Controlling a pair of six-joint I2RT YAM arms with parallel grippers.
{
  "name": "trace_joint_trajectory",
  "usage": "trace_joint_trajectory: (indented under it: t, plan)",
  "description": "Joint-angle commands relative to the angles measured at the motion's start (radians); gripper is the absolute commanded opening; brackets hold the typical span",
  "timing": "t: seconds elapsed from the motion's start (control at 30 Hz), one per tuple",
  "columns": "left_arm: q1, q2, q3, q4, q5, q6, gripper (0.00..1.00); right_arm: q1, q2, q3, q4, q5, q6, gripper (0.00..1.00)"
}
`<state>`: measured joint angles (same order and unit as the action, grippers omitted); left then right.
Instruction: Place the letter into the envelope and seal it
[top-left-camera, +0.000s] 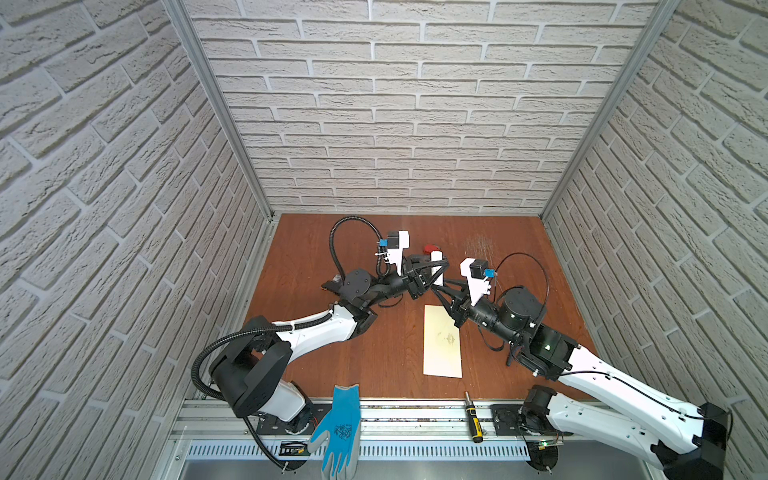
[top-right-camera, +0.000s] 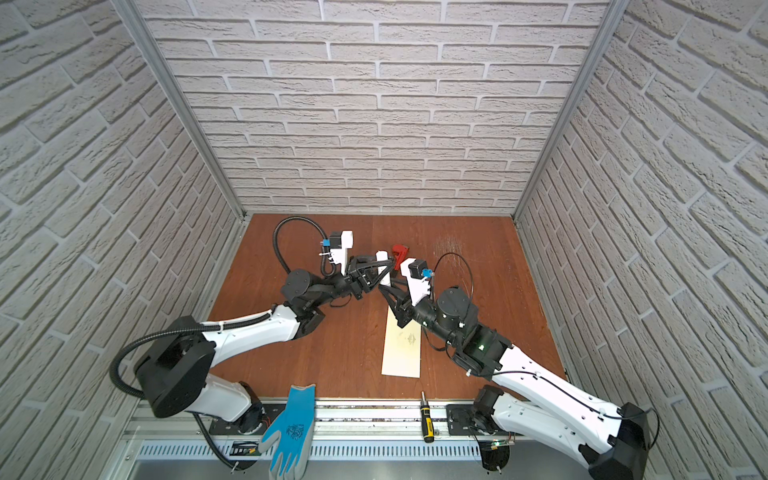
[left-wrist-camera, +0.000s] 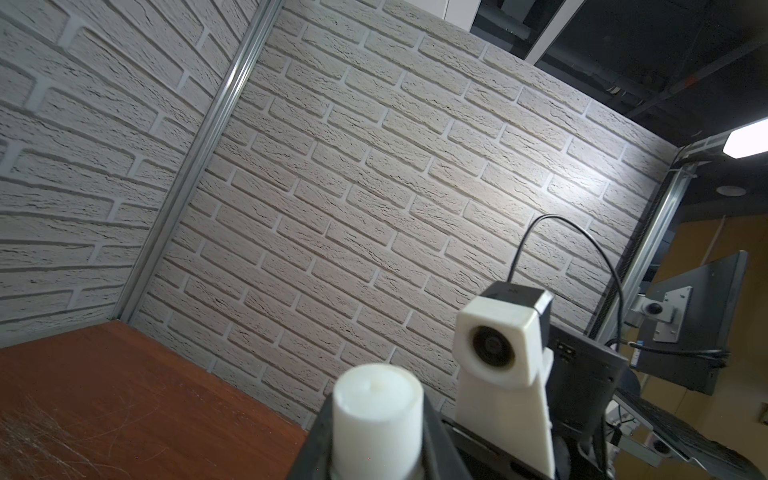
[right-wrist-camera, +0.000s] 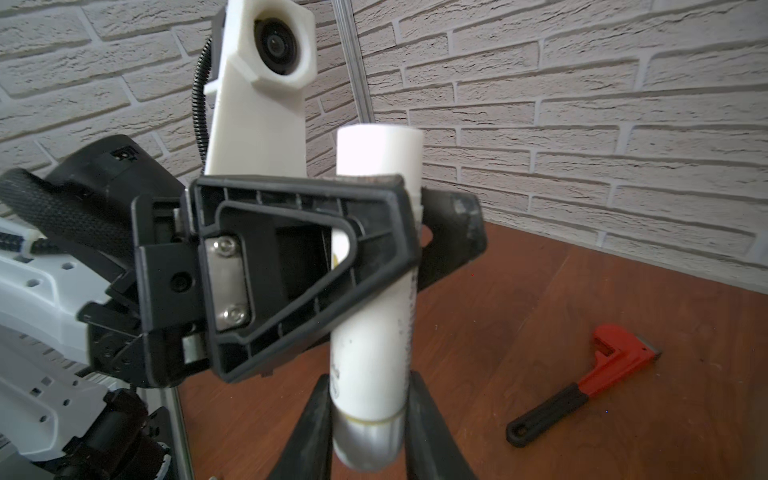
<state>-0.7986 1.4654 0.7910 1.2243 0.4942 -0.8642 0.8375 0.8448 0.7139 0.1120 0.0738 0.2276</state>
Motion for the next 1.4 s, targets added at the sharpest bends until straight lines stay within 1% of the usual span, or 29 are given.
trace_joint_trajectory:
  t: [0.0,0.2,0.33,0.47,0.53,0.6,0.67,0.73,0.83,0.9,0.97,1.07,1.1,1.23,1.37]
  plan:
    - [-0.019,-0.017,-0.019,-0.116,-0.132,0.122,0.00,0.096,-0.037,0.085,0.061,0.171,-0.118,0.06]
    - [-0.080,-0.023,-0.023,-0.122,-0.200,0.173,0.00,0.257,0.014,0.137,0.096,0.473,-0.281,0.06]
    - [-0.110,-0.006,-0.031,-0.098,-0.234,0.184,0.00,0.343,0.067,0.153,0.201,0.641,-0.374,0.06]
    - [-0.128,0.004,-0.039,-0.075,-0.263,0.188,0.00,0.429,0.142,0.181,0.306,0.803,-0.492,0.06]
    - [-0.133,0.007,-0.037,-0.072,-0.270,0.192,0.00,0.465,0.181,0.191,0.353,0.853,-0.551,0.06]
    - [-0.136,0.007,-0.035,-0.071,-0.272,0.194,0.00,0.483,0.208,0.193,0.384,0.867,-0.605,0.06]
    - [-0.136,0.002,-0.036,-0.072,-0.275,0.200,0.00,0.490,0.218,0.191,0.381,0.870,-0.614,0.07]
    - [-0.133,-0.016,-0.038,-0.085,-0.278,0.217,0.00,0.489,0.216,0.185,0.358,0.861,-0.609,0.12]
    - [-0.104,-0.058,-0.033,-0.129,-0.264,0.234,0.00,0.490,0.199,0.171,0.310,0.850,-0.570,0.24]
    - [-0.076,-0.084,-0.024,-0.152,-0.236,0.232,0.00,0.490,0.185,0.159,0.282,0.867,-0.530,0.35]
    - [-0.047,-0.107,-0.014,-0.172,-0.203,0.219,0.00,0.488,0.159,0.143,0.234,0.846,-0.518,0.45]
    - [-0.005,-0.144,-0.004,-0.194,-0.141,0.198,0.00,0.462,0.088,0.115,0.123,0.745,-0.457,0.56]
    - [0.010,-0.153,0.000,-0.198,-0.120,0.186,0.00,0.448,0.055,0.106,0.080,0.704,-0.437,0.57]
    - [0.062,-0.184,0.008,-0.192,-0.033,0.131,0.00,0.385,-0.076,0.059,-0.010,0.563,-0.403,0.59]
    - [0.108,-0.192,0.006,-0.123,0.056,0.049,0.00,0.284,-0.184,0.036,-0.094,0.377,-0.350,0.59]
